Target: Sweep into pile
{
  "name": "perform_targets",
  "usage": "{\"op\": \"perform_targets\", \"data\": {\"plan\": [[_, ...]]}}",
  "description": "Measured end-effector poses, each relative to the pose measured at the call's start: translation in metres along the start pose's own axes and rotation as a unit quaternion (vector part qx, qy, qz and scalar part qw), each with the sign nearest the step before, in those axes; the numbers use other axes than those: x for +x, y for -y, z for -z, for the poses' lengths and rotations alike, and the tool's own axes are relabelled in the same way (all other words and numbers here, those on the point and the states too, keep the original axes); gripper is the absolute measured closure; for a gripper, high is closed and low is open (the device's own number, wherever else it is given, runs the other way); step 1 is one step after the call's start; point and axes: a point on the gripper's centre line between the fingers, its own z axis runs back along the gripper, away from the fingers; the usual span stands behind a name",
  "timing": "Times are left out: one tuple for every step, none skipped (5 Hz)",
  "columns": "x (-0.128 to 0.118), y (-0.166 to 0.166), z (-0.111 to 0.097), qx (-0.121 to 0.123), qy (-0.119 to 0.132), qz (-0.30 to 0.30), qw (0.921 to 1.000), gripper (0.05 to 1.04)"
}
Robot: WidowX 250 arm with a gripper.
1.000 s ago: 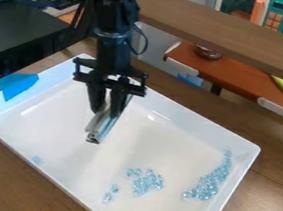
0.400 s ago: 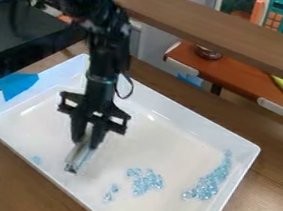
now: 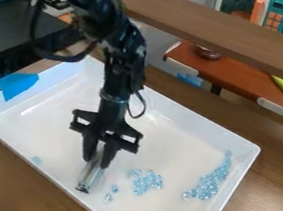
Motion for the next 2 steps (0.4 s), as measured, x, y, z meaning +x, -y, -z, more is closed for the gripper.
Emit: {"op": "perform_targets", "data": {"plan": [[-0.011,0.023,0.001,-0.01,-0.009,0.01,0.9999,0.742],[-0.017,0.045,-0.005,-0.027,-0.022,0.01,0.9993,0.742]]}}
